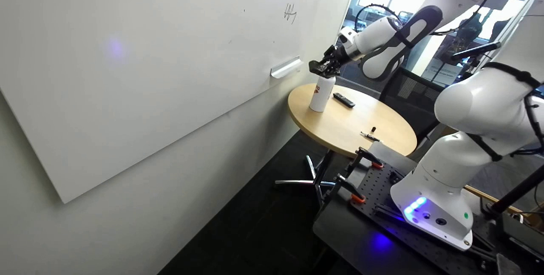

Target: Take the eraser and erase the writings on the whiteboard

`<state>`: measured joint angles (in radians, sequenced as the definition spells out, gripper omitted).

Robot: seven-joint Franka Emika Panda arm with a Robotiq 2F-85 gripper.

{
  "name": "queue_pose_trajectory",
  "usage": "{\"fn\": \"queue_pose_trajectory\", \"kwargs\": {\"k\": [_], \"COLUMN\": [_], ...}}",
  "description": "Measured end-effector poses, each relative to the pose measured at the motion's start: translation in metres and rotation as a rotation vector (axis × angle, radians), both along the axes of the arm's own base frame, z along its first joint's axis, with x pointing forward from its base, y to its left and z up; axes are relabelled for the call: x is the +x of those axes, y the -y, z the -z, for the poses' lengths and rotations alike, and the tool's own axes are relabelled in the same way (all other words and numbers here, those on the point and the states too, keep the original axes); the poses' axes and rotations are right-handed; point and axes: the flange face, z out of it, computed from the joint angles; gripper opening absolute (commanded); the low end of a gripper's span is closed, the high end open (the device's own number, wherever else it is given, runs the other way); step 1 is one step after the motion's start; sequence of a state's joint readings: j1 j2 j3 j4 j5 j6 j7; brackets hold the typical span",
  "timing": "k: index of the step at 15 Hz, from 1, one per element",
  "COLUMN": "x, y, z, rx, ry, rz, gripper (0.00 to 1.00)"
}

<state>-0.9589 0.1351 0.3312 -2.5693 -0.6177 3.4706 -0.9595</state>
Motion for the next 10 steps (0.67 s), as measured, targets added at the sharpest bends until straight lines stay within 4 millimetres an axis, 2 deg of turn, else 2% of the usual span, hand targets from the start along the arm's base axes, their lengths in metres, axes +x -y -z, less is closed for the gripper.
{"fn": "queue_pose_trajectory", "kwargs": {"k": [3,4,6,8,9,10], "x": [0.022,0.031,0.05,0.057,0.058,0.058], "y": [-0.014,-0.016,-0.017,-0.013,-0.012,-0.012], "z": [-0.044,-0.057,-0.084,-0.095,-0.094,-0.092], "rx": [-0.094,-0.126,-0.173,-0.189,-0.187,-0.184], "ry": [0.063,0.083,0.134,0.157,0.158,0.156], "rz": [-0.133,-0.175,-0.217,-0.225,-0.226,-0.227], "gripper": [0.27,0.52,0.52,0.52,0.27,0.27]}}
